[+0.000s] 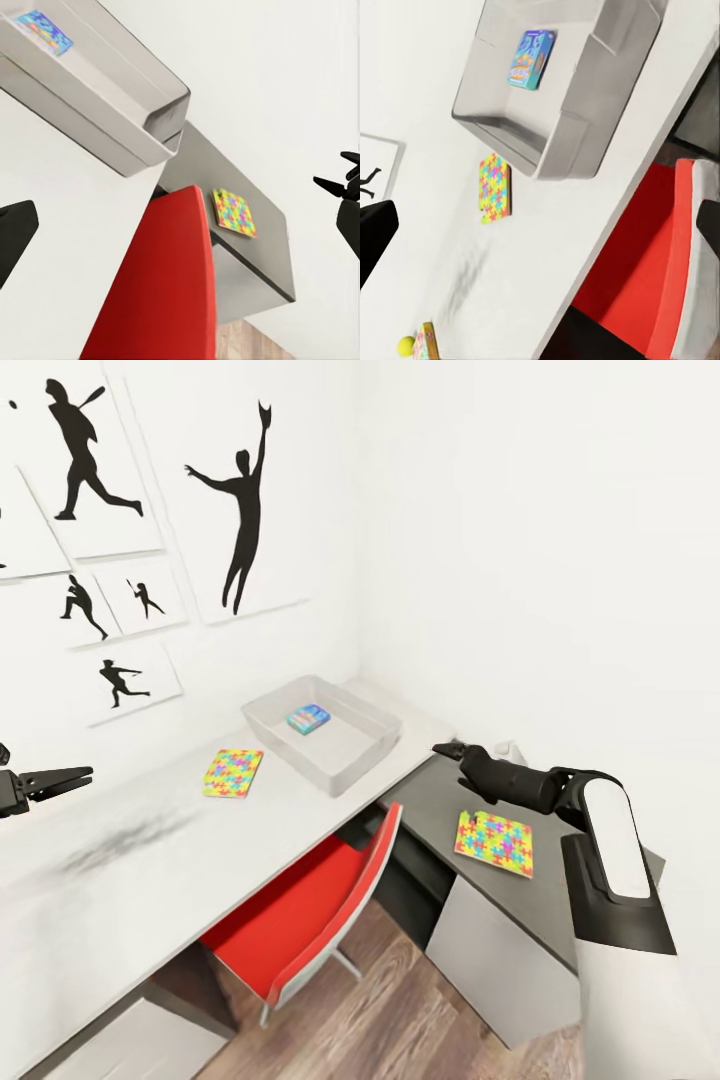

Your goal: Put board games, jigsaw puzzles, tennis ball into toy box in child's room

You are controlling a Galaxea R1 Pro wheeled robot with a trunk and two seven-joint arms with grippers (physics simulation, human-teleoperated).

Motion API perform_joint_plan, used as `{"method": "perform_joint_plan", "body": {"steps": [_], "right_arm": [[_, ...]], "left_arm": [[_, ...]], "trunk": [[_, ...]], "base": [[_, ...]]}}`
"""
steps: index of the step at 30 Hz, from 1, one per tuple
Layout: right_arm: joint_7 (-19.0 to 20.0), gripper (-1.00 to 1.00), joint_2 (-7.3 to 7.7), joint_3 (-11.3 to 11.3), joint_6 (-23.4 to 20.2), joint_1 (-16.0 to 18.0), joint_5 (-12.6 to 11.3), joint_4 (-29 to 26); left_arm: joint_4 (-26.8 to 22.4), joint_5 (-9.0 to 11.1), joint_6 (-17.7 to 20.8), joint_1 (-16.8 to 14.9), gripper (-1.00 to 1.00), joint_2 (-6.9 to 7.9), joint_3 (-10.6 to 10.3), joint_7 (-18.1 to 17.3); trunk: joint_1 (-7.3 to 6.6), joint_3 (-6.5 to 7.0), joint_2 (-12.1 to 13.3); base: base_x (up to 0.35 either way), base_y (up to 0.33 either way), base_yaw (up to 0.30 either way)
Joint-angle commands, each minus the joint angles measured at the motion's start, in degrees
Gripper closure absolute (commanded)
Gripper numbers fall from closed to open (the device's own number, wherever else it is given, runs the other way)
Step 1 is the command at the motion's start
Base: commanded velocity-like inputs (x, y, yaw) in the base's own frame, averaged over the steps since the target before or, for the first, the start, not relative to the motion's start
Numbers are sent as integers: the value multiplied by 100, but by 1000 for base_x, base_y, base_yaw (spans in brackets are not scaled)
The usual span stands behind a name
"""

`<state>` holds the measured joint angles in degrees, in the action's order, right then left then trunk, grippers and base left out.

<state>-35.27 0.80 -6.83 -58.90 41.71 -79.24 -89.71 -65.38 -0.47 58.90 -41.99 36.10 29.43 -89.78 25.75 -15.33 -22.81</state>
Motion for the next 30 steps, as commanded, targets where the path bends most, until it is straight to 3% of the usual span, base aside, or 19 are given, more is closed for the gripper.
{"method": "perform_joint_plan", "body": {"steps": [1, 18, 30], "right_arm": [[-59, -100, -1, -3, -17, 7, -53, -2], [-51, -100, -1, -3, -8, -5, -48, 2], [-46, -100, -1, -12, 23, -193, -48, 3]], "left_arm": [[-2, -6, 61, -2, -100, 3, 1, -22], [-2, -13, 61, 74, -100, 2, 5, -22], [-2, -14, 61, 77, -100, 3, 10, -22]], "trunk": [[4, -4, -11], [4, 115, -11], [4, 201, -11]], "base": [[0, 0, -234], [-71, 0, -225], [-1, 0, -221]]}}
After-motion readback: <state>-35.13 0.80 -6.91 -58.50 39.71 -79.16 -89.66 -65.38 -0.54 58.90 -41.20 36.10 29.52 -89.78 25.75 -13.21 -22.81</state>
